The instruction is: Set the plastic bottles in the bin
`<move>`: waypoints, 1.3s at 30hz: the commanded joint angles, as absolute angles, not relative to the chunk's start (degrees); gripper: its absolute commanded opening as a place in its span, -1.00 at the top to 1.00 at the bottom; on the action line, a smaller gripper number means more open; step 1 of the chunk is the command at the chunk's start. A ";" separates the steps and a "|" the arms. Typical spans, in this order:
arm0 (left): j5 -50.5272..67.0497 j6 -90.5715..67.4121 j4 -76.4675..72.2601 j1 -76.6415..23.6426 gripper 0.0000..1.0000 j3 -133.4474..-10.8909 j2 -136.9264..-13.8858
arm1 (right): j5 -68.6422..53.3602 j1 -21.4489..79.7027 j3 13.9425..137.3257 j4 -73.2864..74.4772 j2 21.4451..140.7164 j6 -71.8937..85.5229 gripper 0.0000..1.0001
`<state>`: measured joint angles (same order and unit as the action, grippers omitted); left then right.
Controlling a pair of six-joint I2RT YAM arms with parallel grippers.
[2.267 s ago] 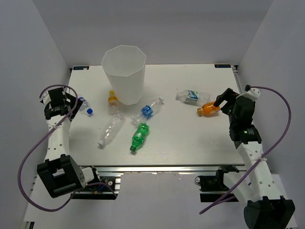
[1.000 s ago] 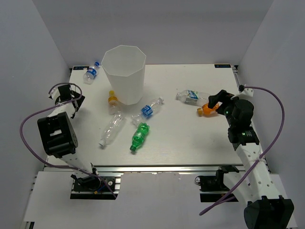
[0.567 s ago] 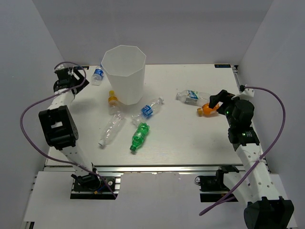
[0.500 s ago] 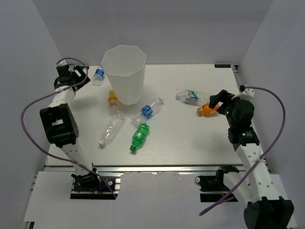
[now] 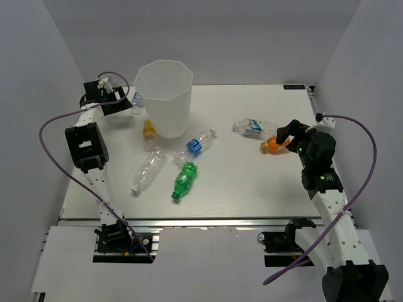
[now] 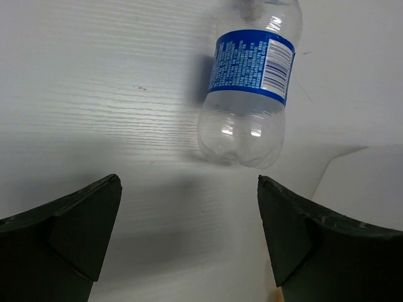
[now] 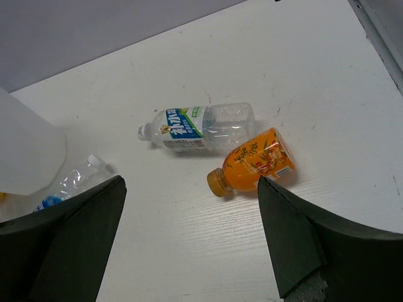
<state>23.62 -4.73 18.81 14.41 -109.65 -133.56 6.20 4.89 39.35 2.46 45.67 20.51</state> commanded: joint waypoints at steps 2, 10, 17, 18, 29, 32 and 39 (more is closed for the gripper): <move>32.85 -5.96 15.04 14.06 -0.96 -115.38 -133.76 | 5.89 4.66 41.31 2.11 44.65 20.30 -0.79; 40.34 -15.46 5.19 13.36 -0.96 -117.33 -138.60 | 6.94 4.75 41.49 2.29 44.82 20.04 -0.79; 29.81 -7.74 15.11 7.04 -0.96 -125.59 -142.99 | 7.73 4.66 41.66 2.64 45.00 19.69 -0.79; 27.97 -7.04 15.90 6.51 -0.96 -126.20 -143.43 | 7.73 4.75 41.66 2.64 45.09 19.51 -0.79; 17.25 -4.13 18.46 2.82 -0.96 -126.65 -146.07 | 7.82 4.66 42.28 2.20 45.70 19.07 -0.79; 15.39 -5.53 17.14 2.46 -0.93 -125.95 -146.25 | 7.65 4.75 42.28 2.20 45.70 19.16 -0.79; 16.17 -8.96 12.57 2.46 -0.17 -122.18 -143.88 | 7.65 4.66 42.10 2.02 45.53 19.07 -0.79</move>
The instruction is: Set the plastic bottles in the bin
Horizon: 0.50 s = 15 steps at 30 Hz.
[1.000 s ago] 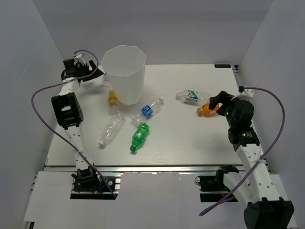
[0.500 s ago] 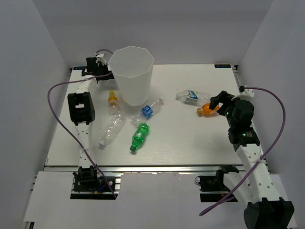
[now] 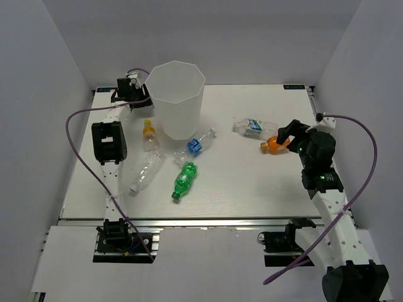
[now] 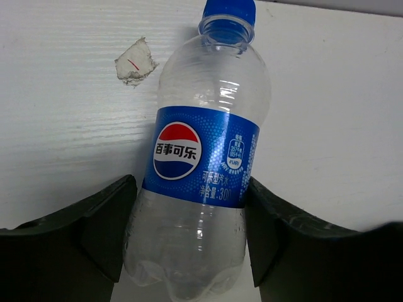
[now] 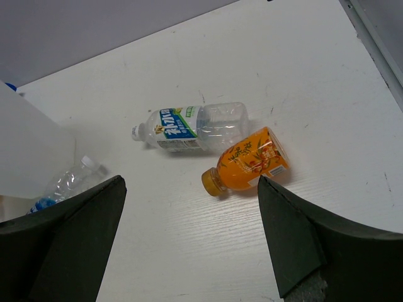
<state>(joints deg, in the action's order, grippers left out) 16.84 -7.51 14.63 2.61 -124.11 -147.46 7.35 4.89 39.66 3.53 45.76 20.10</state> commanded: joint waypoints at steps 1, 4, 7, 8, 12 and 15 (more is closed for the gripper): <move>16.08 -9.75 11.87 2.37 0.09 -121.65 -142.48 | 7.65 4.66 42.10 2.02 45.44 19.07 -0.79; 12.41 -11.42 11.25 2.46 0.32 -119.62 -139.49 | 7.65 4.75 42.01 2.20 45.44 19.07 -0.79; 5.21 -13.27 11.16 2.55 0.47 -117.35 -133.43 | 7.47 4.75 41.66 2.20 45.00 18.99 -0.79; 2.84 -13.79 10.81 2.46 0.55 -116.55 -129.59 | 7.47 4.66 41.23 2.11 45.00 18.98 -0.79; -8.16 -15.99 11.15 2.46 0.56 -115.66 -121.32 | 7.73 4.75 40.00 2.55 45.17 18.98 -0.79; -15.01 -17.05 15.02 2.46 0.56 -119.18 -116.04 | 10.35 4.66 39.46 4.30 45.53 21.00 -0.79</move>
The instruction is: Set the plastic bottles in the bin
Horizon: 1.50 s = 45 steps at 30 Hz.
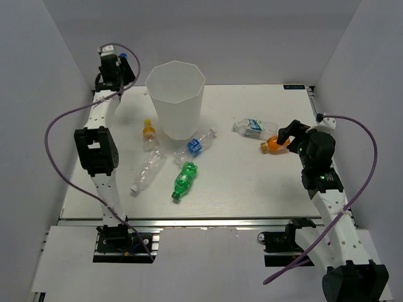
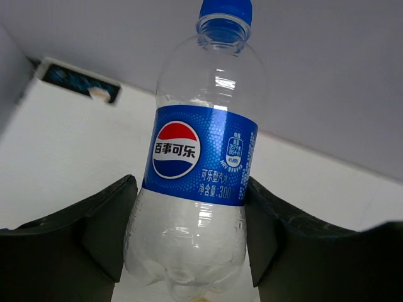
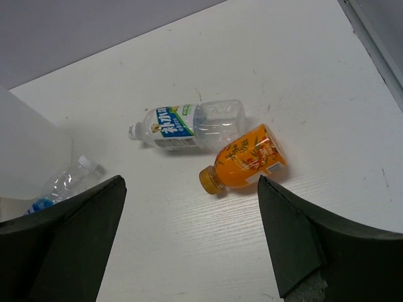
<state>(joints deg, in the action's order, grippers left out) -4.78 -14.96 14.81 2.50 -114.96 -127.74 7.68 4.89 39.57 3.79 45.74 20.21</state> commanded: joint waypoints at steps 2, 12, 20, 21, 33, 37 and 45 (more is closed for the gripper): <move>-17.31 -18.01 15.64 2.46 0.55 -119.18 -113.04 | 11.94 4.75 39.55 6.14 45.97 22.05 -0.79; 15.66 -23.47 7.56 -3.94 0.33 -102.25 -93.62 | 12.92 4.66 40.60 9.49 51.06 22.93 -0.79; 13.96 -25.40 0.44 -11.15 0.00 -90.00 -86.92 | 17.66 4.66 45.00 13.79 57.73 27.68 -0.79; 13.97 -25.31 0.70 -11.60 -0.10 -90.78 -87.62 | 17.84 4.75 45.17 13.97 58.18 27.86 -0.79; 9.76 -21.27 11.34 -13.18 -0.96 -106.16 -95.54 | 17.84 4.75 45.88 10.99 62.66 30.85 -0.79; 8.53 -20.31 13.18 -13.10 -0.96 -110.12 -95.97 | 17.58 4.66 46.76 9.59 65.73 32.08 -0.79; 0.63 -17.32 18.10 -13.18 -0.96 -108.56 -93.17 | 20.12 4.57 47.72 7.82 70.13 34.36 -0.79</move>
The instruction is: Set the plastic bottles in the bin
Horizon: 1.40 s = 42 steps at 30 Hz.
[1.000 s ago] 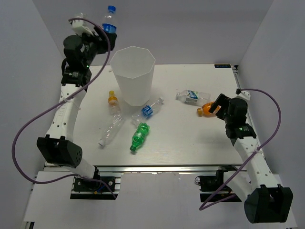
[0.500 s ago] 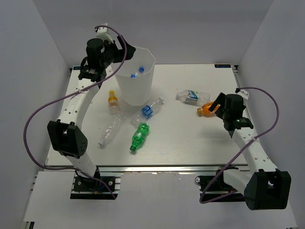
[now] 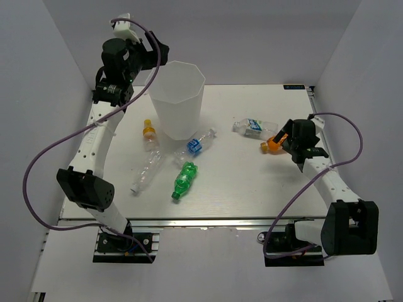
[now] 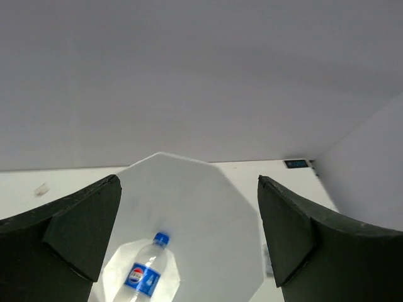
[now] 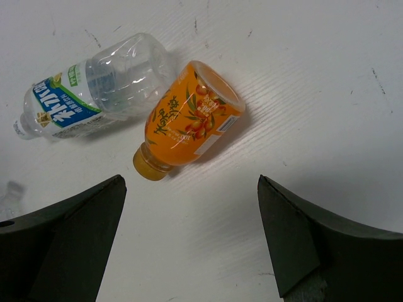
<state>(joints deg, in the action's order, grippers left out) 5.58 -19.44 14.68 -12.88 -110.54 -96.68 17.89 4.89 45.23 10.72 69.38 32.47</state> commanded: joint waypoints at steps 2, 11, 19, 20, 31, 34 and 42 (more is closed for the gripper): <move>-7.86 -16.70 18.11 -13.10 -0.96 -105.14 -89.84 | 21.00 4.66 48.34 7.82 71.98 34.89 -0.79; -19.78 -25.12 17.75 -6.52 -0.96 -82.71 -79.71 | 22.33 3.17 53.25 2.81 84.27 39.11 -0.79; -15.03 -32.51 18.11 -0.26 -0.96 -73.75 -79.54 | 19.51 2.64 57.48 3.60 96.06 43.41 -0.76; -14.86 -32.78 17.93 -0.26 -0.96 -72.70 -79.37 | 19.42 2.64 57.48 4.30 96.06 44.55 -0.75; -17.93 -35.68 19.34 -0.09 -0.96 -71.02 -78.58 | 23.90 2.64 49.92 3.07 90.88 48.17 -0.17; -19.16 -36.03 19.34 -0.09 -0.96 -70.32 -77.88 | 25.22 2.64 49.14 5.01 88.25 47.55 0.00; -16.09 -38.05 15.56 -0.09 -0.96 -67.33 -78.57 | 23.13 2.64 46.14 2.05 70.86 38.78 0.18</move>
<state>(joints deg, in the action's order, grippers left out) -17.43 -36.91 17.69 -0.12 -67.92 -80.07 23.83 2.96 46.02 6.35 76.84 43.77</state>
